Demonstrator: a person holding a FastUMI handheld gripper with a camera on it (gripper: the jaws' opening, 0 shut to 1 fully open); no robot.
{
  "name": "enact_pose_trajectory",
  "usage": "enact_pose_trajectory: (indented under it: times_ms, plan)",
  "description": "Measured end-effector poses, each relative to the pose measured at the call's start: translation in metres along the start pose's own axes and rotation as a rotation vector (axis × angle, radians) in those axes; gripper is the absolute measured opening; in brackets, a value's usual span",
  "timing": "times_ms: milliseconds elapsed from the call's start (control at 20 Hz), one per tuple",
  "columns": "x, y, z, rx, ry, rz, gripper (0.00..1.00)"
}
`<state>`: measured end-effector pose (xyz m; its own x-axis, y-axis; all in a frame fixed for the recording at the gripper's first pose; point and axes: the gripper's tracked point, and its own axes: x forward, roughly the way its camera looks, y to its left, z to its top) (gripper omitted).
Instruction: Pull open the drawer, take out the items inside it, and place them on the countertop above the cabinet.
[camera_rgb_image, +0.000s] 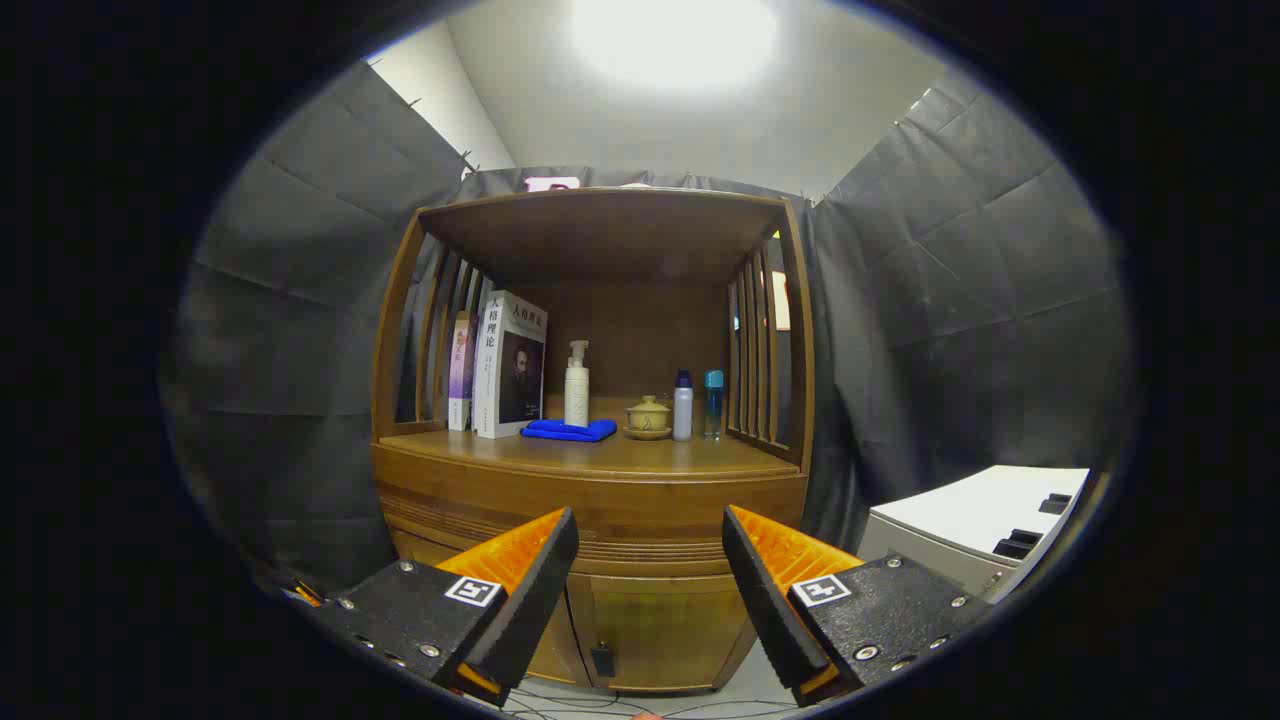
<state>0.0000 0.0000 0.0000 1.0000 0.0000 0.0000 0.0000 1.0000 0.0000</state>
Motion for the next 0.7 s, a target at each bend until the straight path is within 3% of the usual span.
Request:
enact_pose_trajectory:
  times_ms: [700]
  plan:
    - [0.004, 0.01, -0.011, -0.019, 0.03, 0.034, 0.9]
